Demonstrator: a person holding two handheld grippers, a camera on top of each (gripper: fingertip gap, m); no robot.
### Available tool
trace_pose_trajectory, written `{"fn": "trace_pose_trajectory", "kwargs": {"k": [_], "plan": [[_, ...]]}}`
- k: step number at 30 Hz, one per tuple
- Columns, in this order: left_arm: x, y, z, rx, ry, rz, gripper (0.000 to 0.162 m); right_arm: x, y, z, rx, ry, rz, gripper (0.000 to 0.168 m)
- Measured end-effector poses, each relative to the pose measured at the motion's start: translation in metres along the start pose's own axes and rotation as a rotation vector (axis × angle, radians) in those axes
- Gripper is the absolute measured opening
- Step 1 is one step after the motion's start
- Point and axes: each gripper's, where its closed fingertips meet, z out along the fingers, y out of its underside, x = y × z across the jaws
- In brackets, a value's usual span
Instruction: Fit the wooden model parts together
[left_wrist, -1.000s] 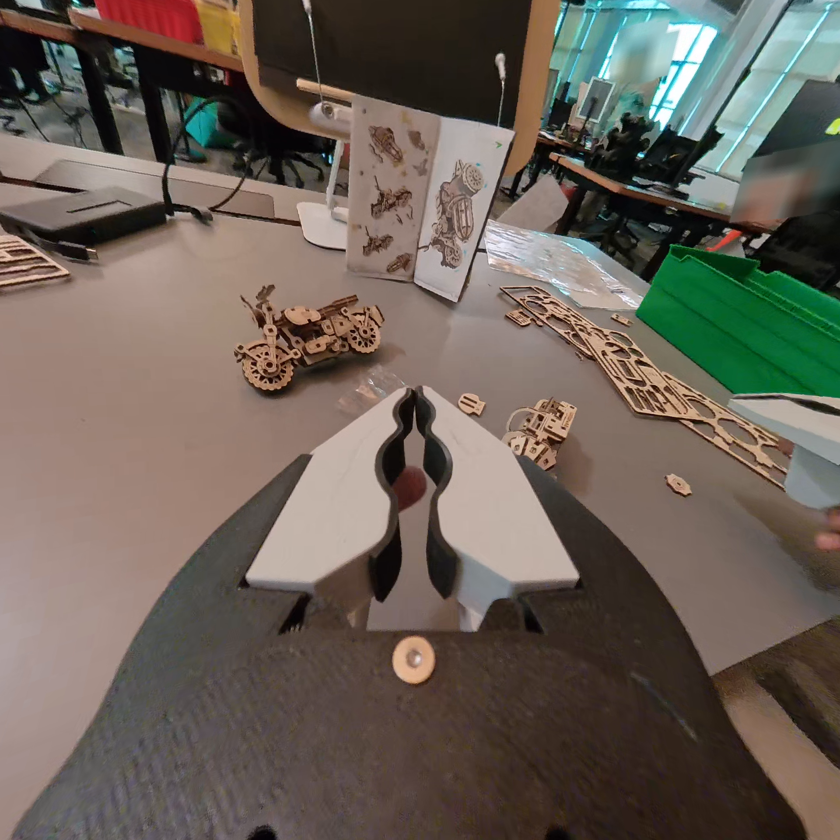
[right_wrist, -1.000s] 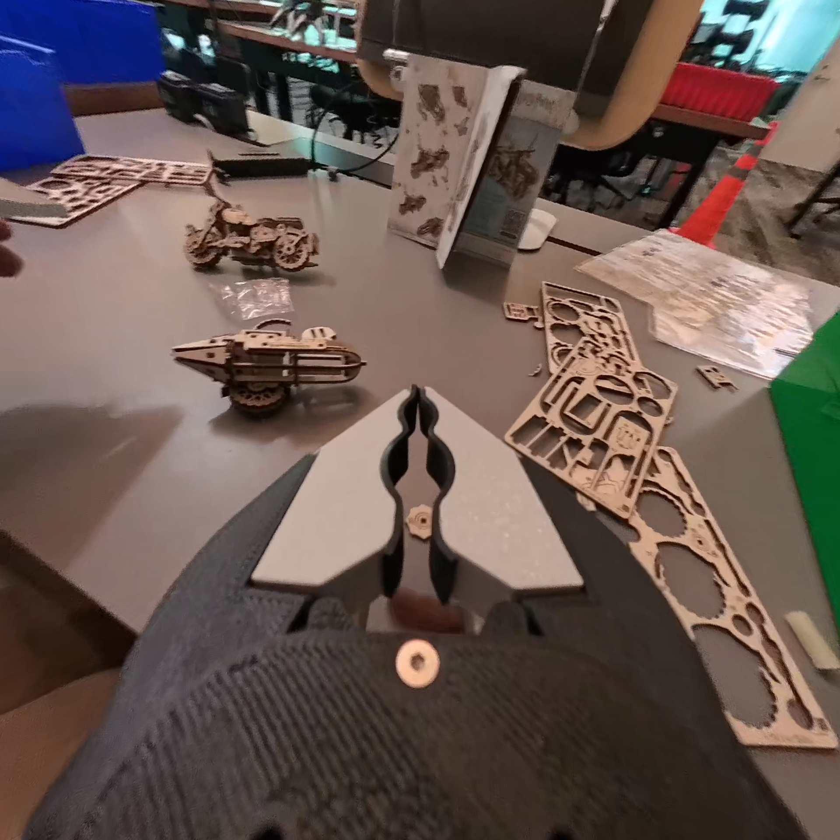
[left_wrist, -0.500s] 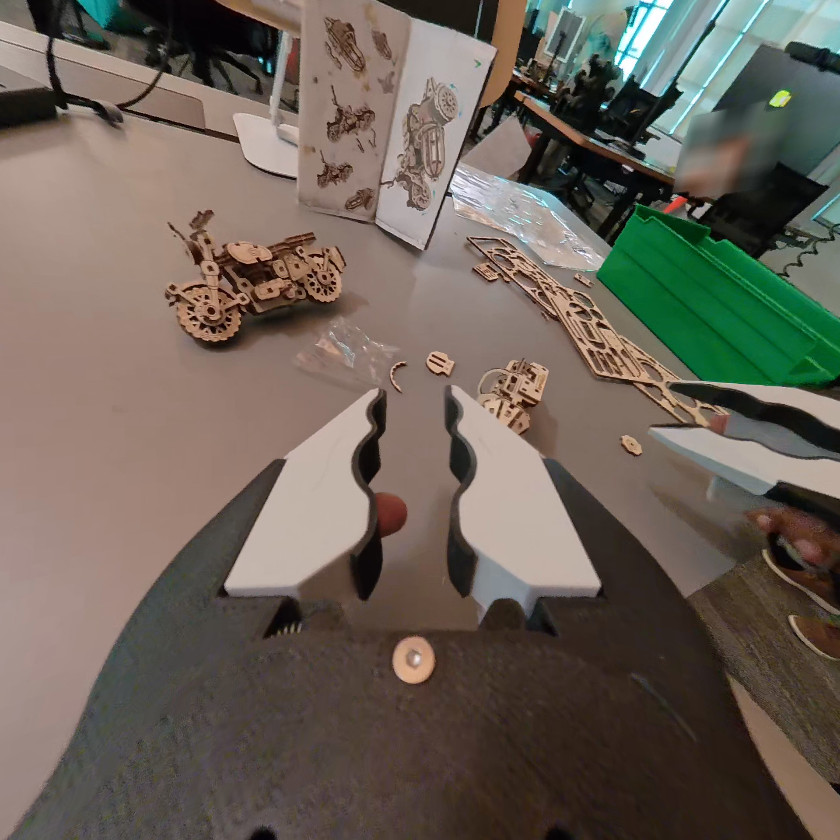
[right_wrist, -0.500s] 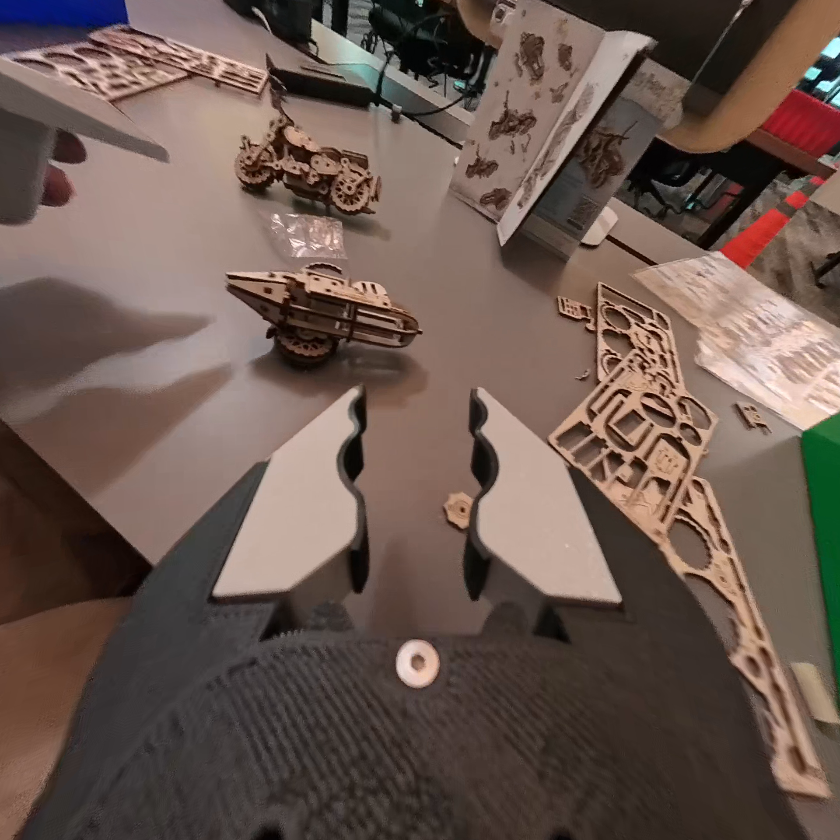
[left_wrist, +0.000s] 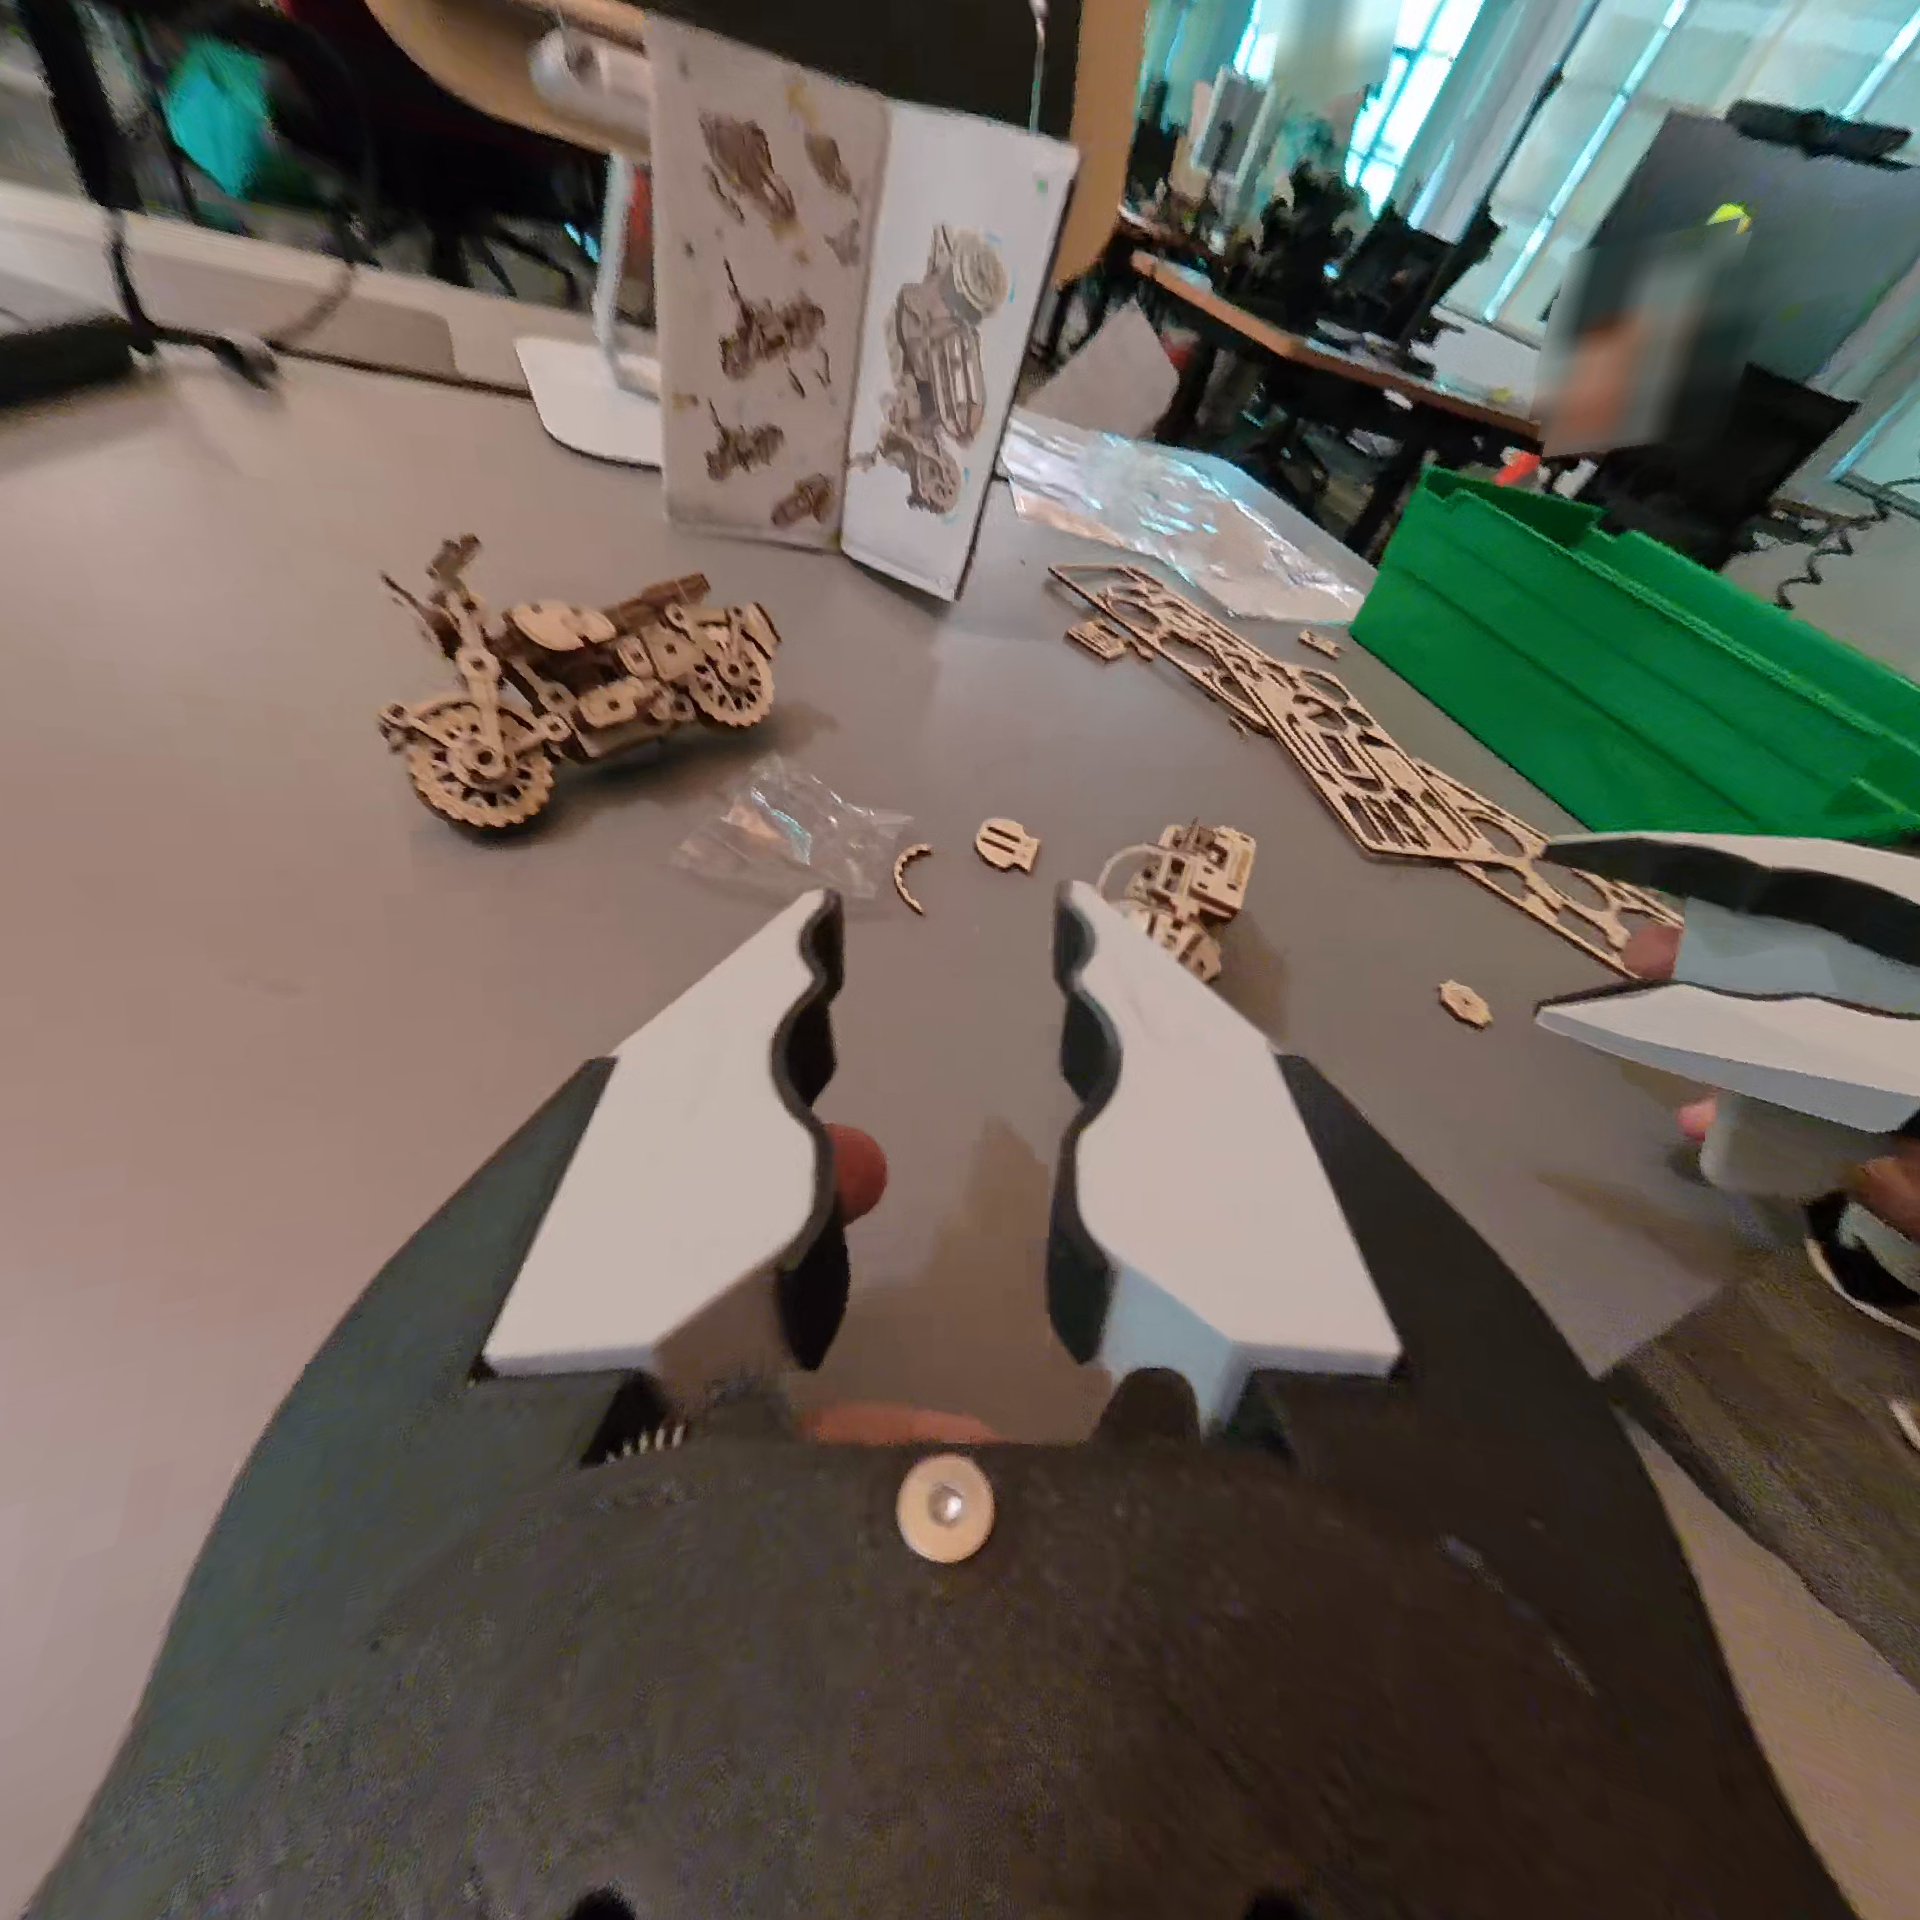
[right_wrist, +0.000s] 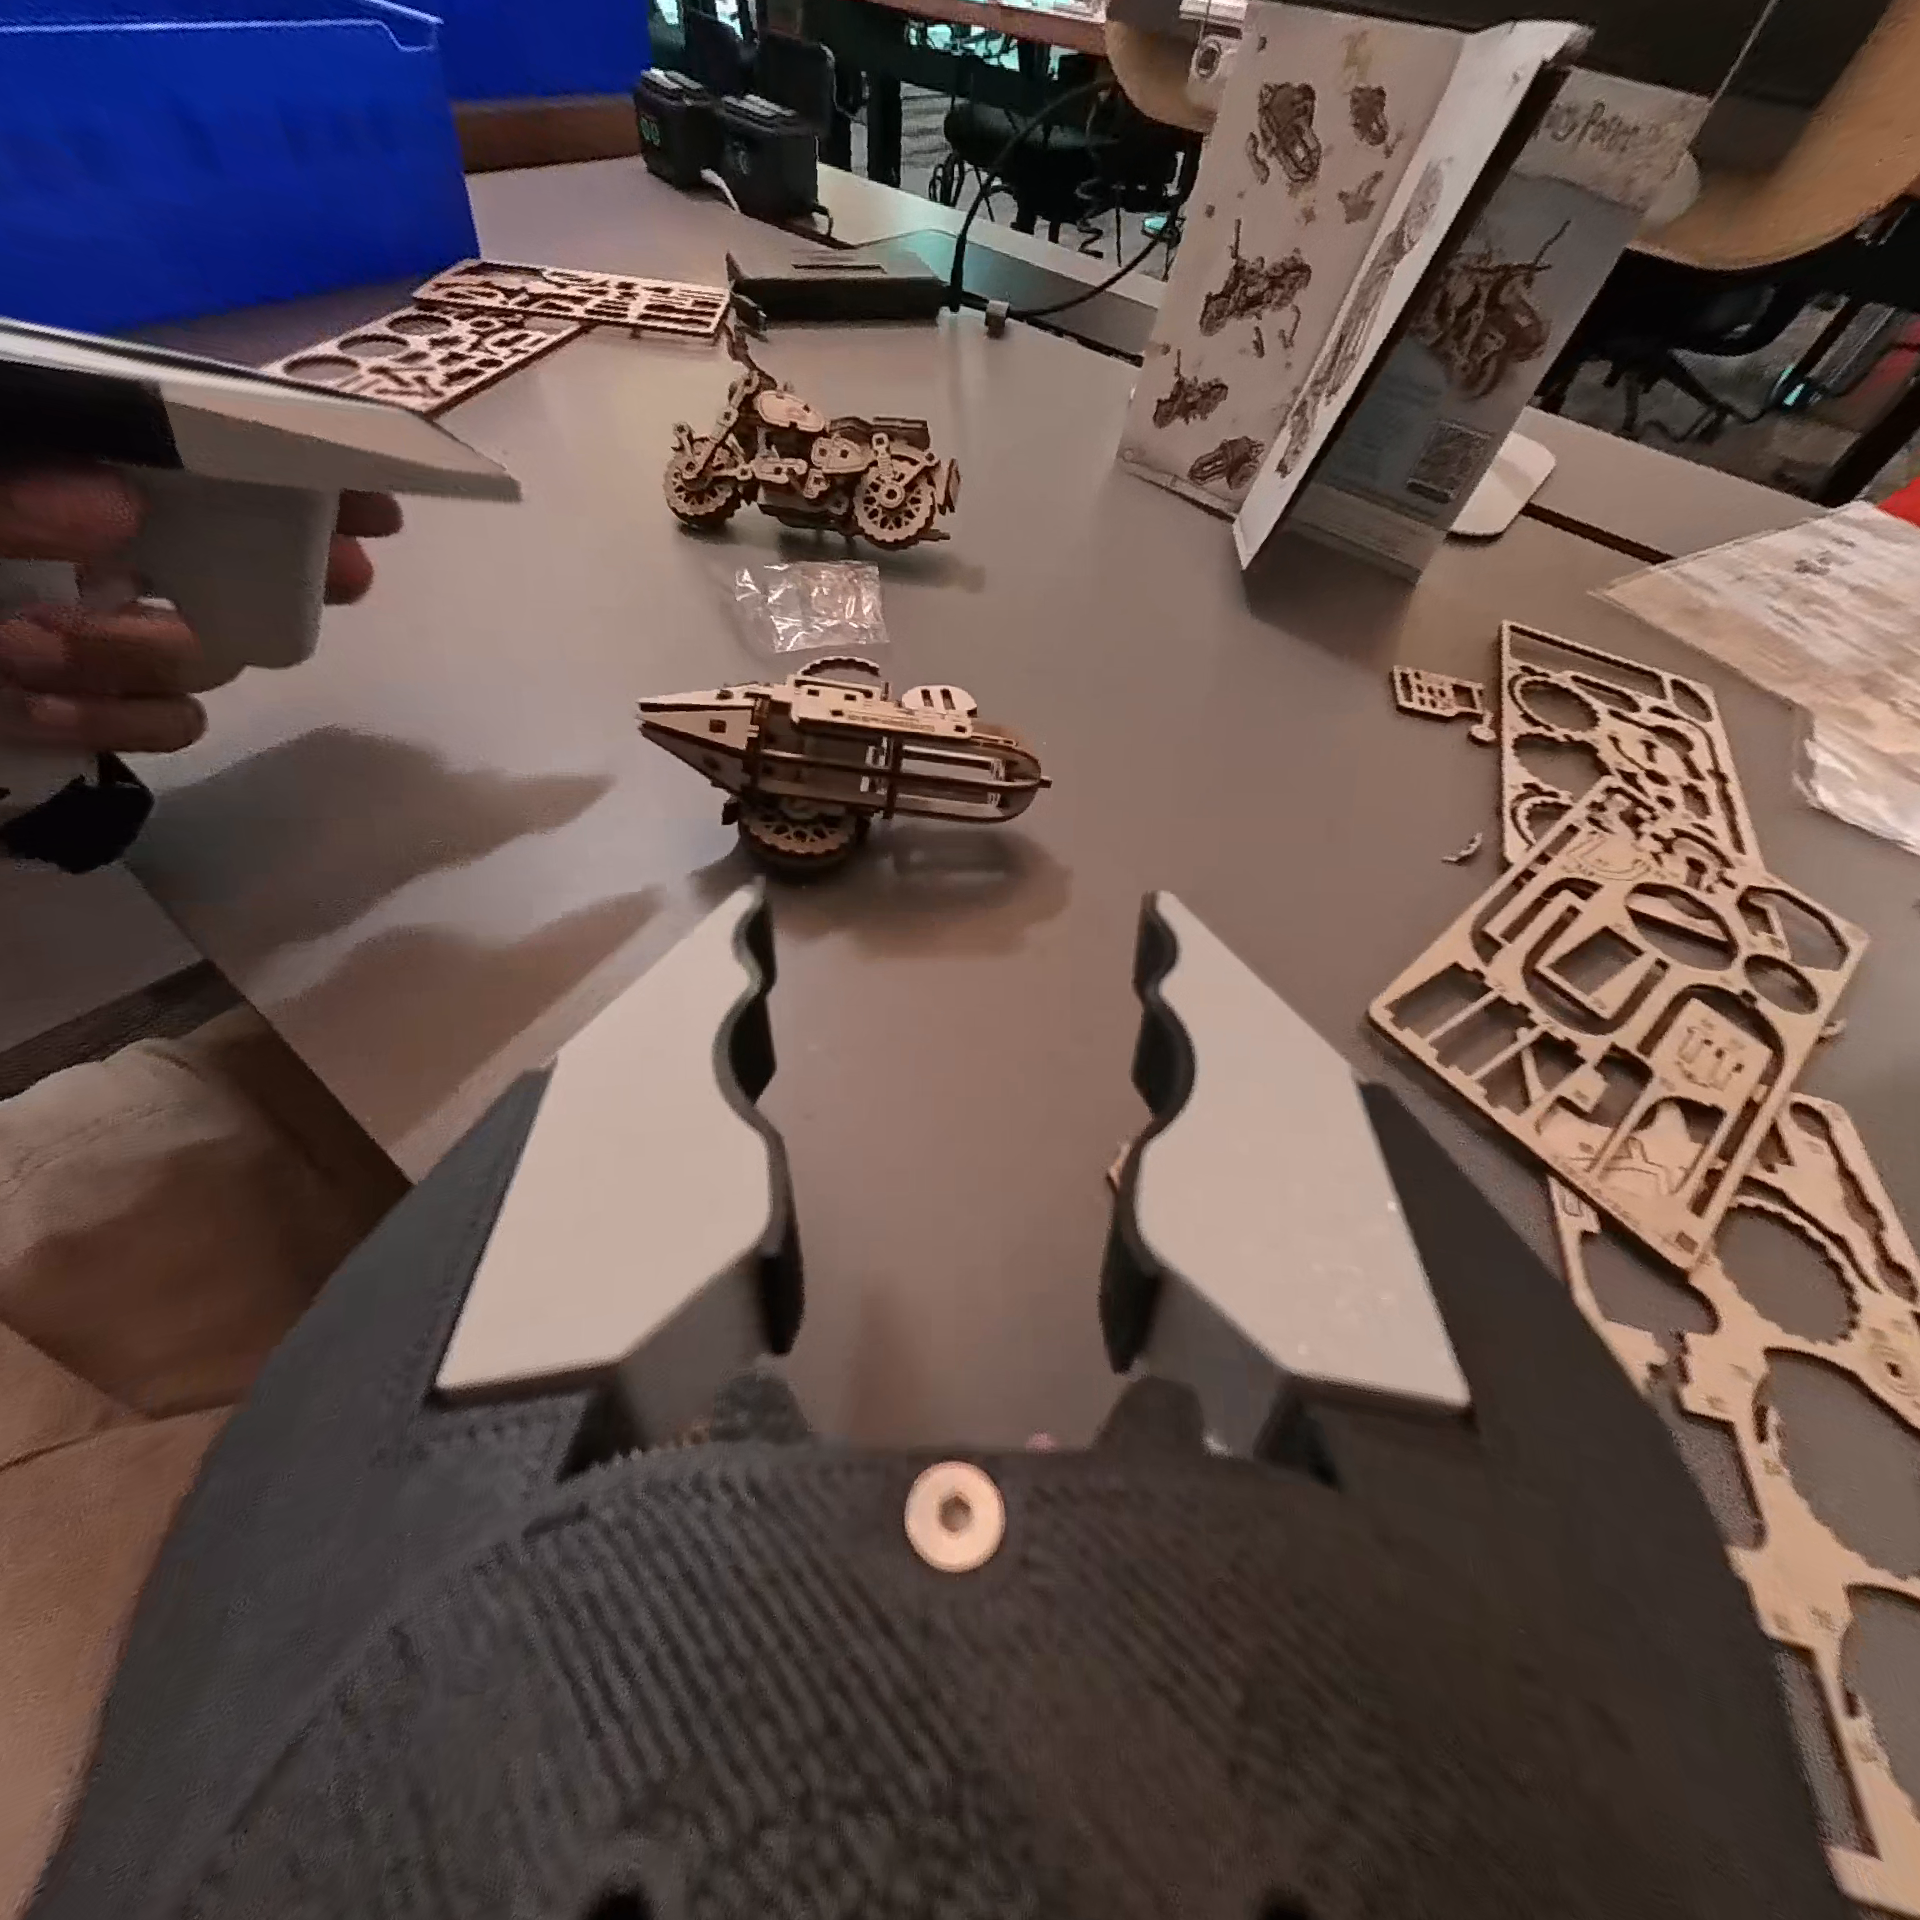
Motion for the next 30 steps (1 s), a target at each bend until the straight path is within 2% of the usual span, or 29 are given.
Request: {"fn": "trace_pose_trajectory", "kwargs": {"k": [2,5,12,23,30], "plan": [[-0.001,-0.003,-0.003,0.026,-0.016,0.010,0.021,0.001,0.000,-0.001,0.003,0.012,-0.019,0.054],[-0.001,-0.008,-0.005,0.058,-0.009,-0.024,0.012,0.006,0.004,-0.003,-0.017,0.031,-0.009,0.048],[0.003,0.001,-0.003,0.008,0.036,-0.100,0.014,0.005,0.006,-0.006,-0.022,-0.004,0.100,0.043],[0.007,0.011,0.002,-0.036,0.033,-0.043,0.016,-0.009,0.016,0.002,-0.075,-0.038,0.066,0.042],[0.005,0.013,0.003,-0.048,0.040,-0.077,0.017,-0.007,0.017,0.002,-0.076,-0.043,0.101,0.041]]}}
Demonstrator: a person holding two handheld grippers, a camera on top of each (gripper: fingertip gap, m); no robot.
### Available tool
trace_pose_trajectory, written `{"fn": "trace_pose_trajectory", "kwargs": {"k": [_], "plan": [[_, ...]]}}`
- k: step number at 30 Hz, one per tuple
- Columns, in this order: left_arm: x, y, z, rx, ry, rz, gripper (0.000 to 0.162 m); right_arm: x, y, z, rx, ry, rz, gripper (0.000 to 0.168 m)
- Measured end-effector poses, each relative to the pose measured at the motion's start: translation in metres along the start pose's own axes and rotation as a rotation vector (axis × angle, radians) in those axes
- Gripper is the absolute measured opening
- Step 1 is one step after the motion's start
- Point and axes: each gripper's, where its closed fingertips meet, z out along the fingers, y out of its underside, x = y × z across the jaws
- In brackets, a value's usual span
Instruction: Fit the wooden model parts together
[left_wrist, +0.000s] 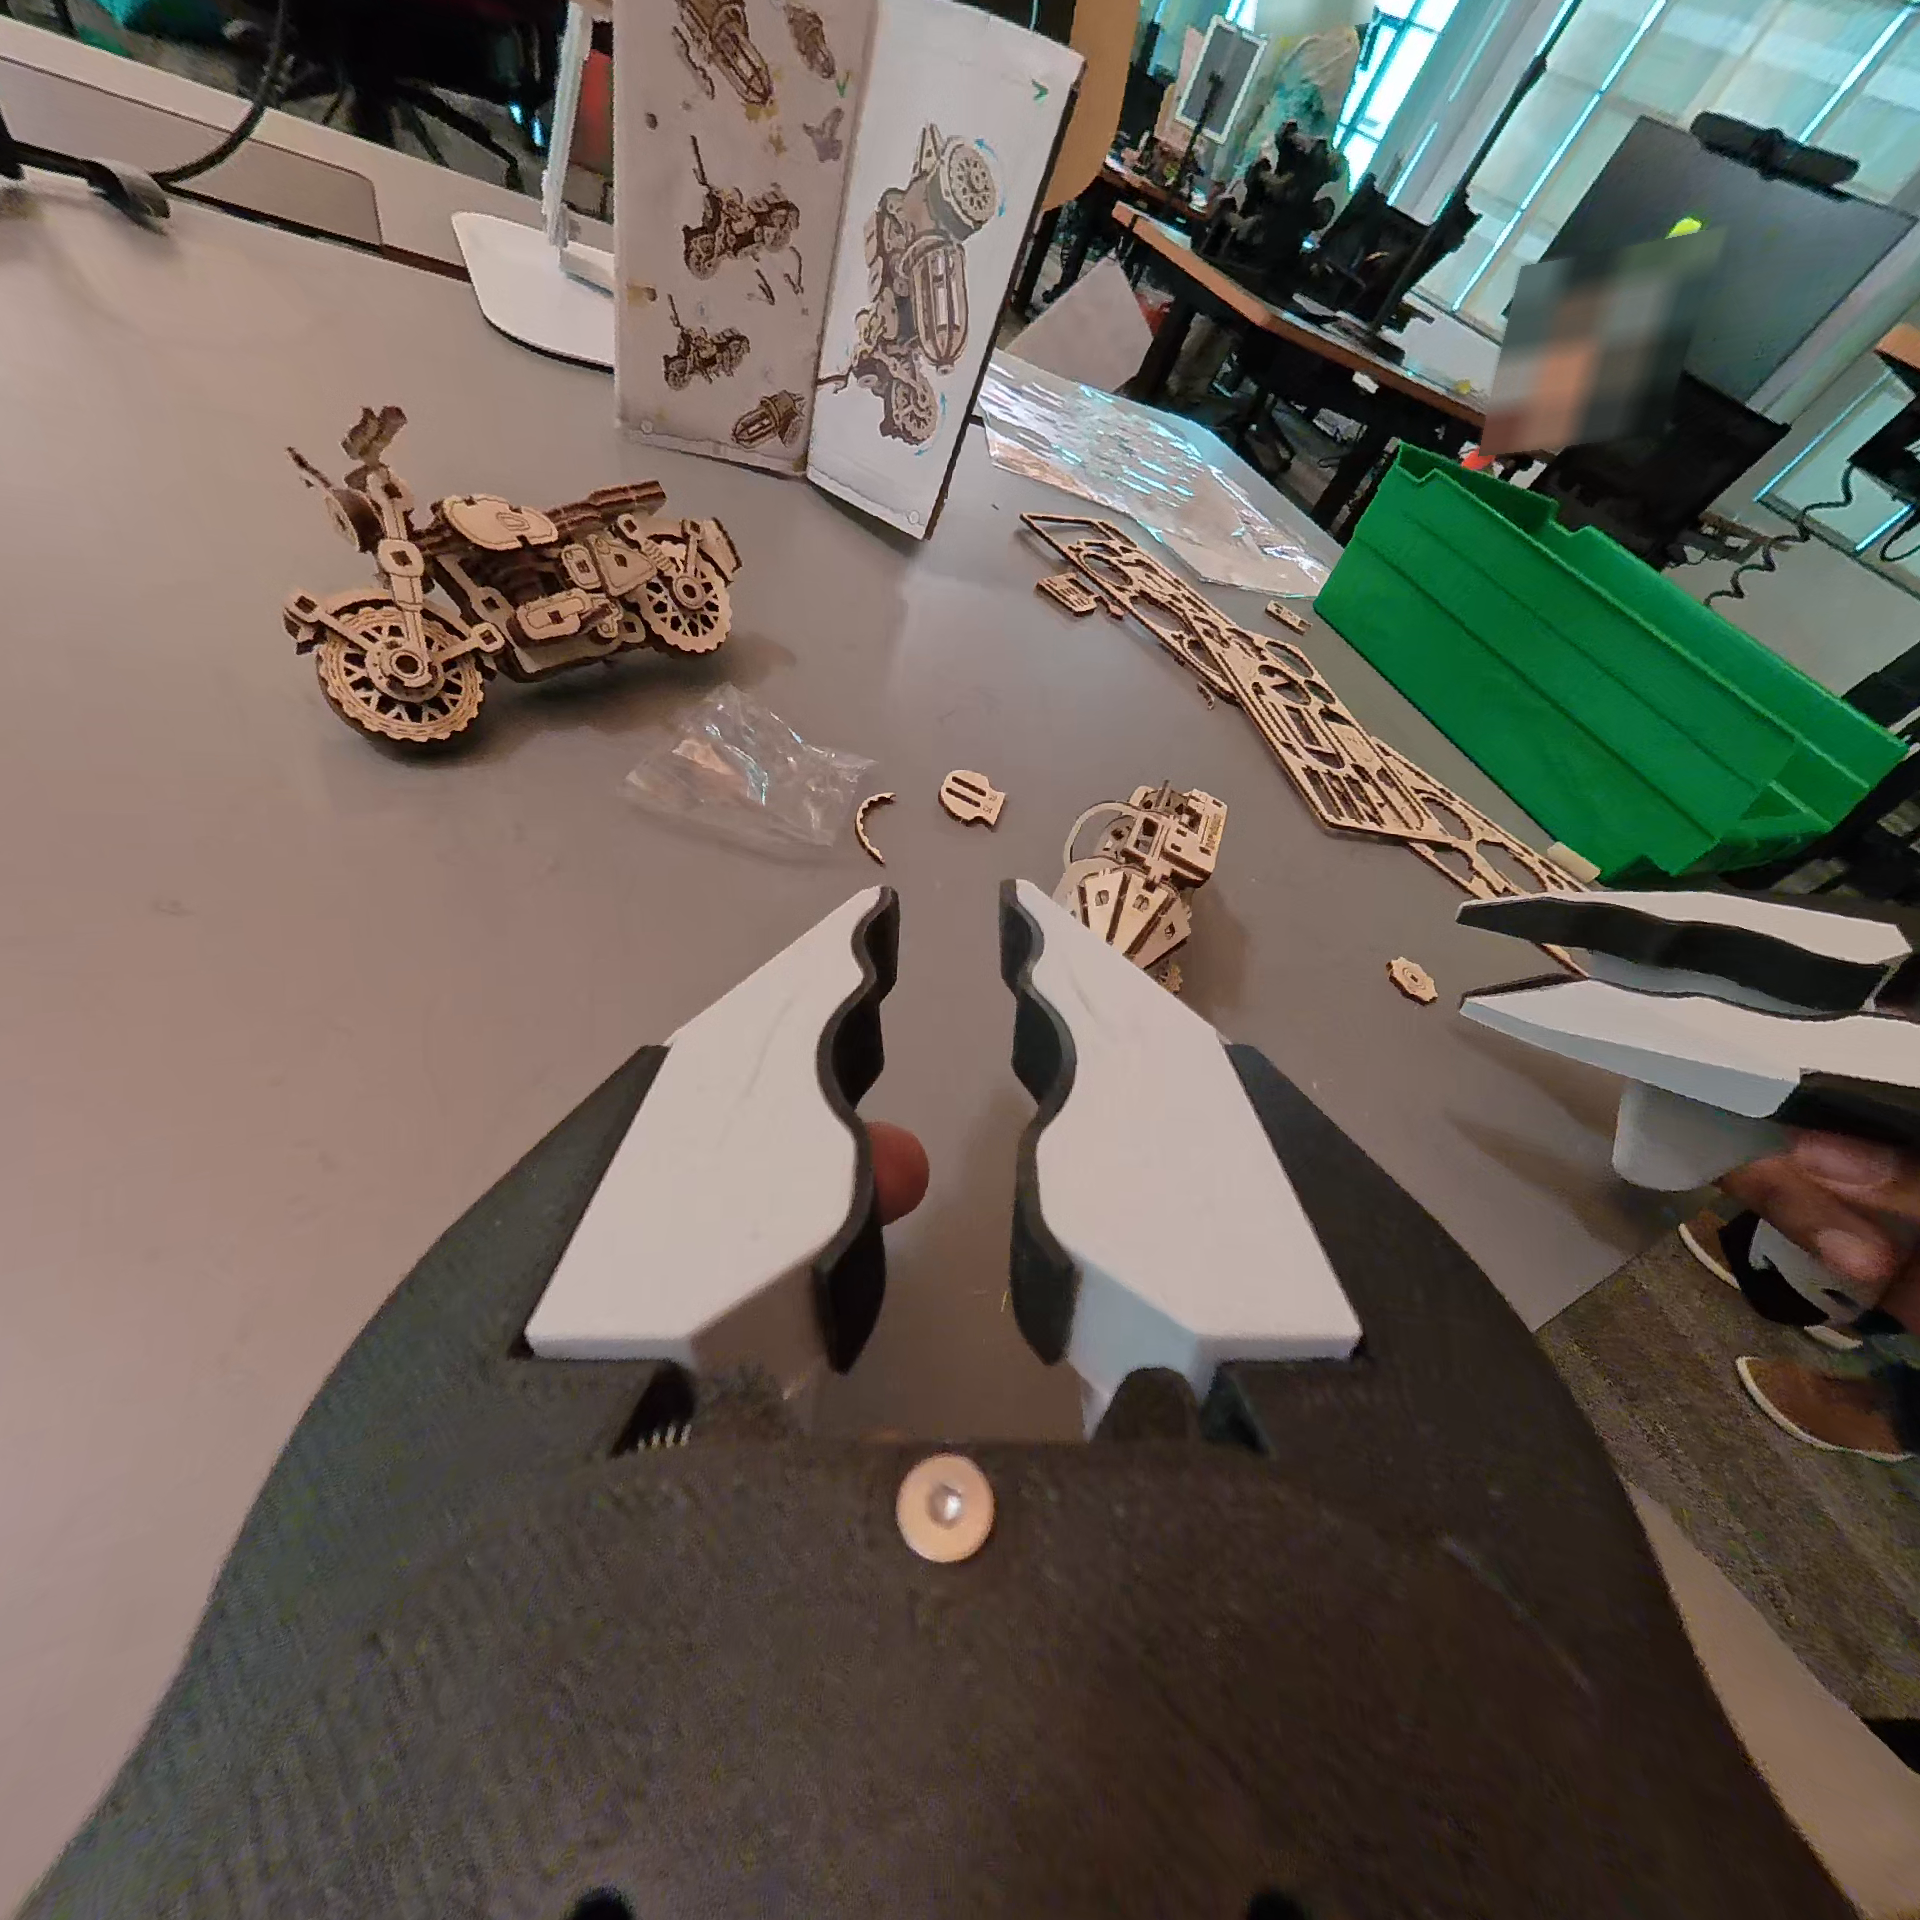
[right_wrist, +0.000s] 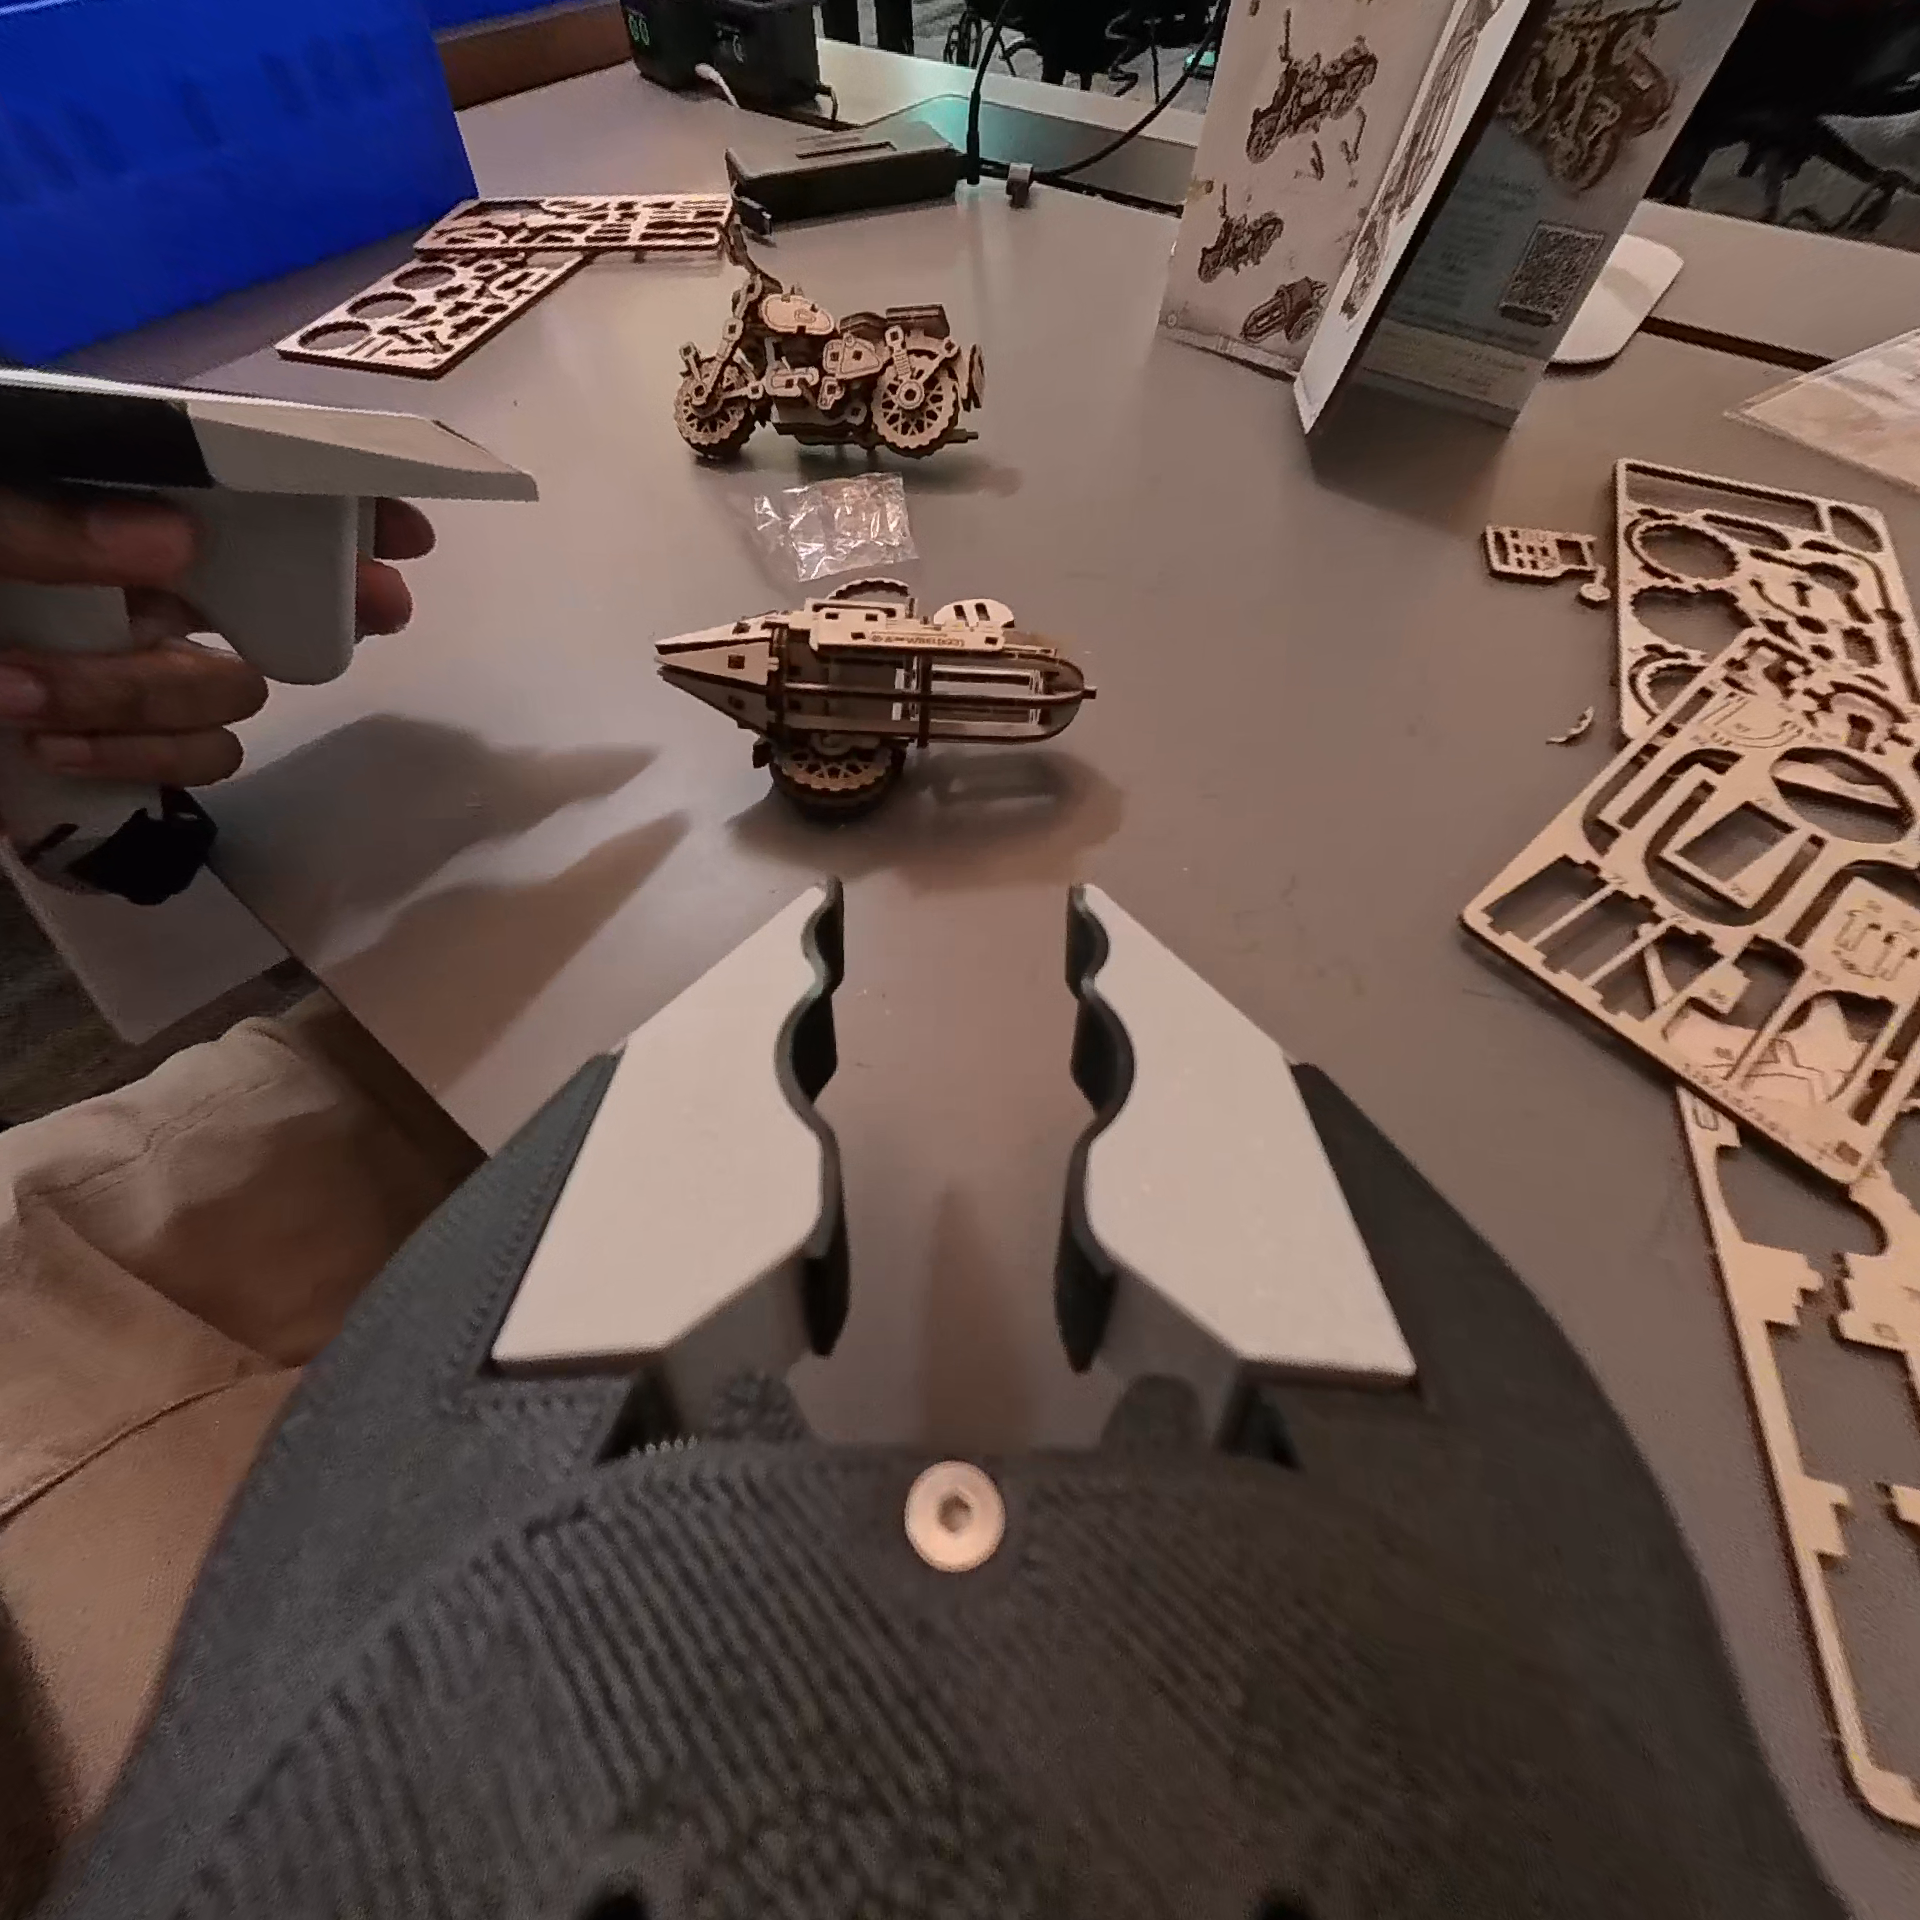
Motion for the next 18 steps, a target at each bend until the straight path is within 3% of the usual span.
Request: {"fn": "trace_pose_trajectory", "kwargs": {"k": [18], "plan": [[0.0003,0.0036,0.0012,-0.022,0.004,-0.006,0.020,-0.0016,0.0028,0.0015,-0.015,0.000,-0.015,0.041]]}}
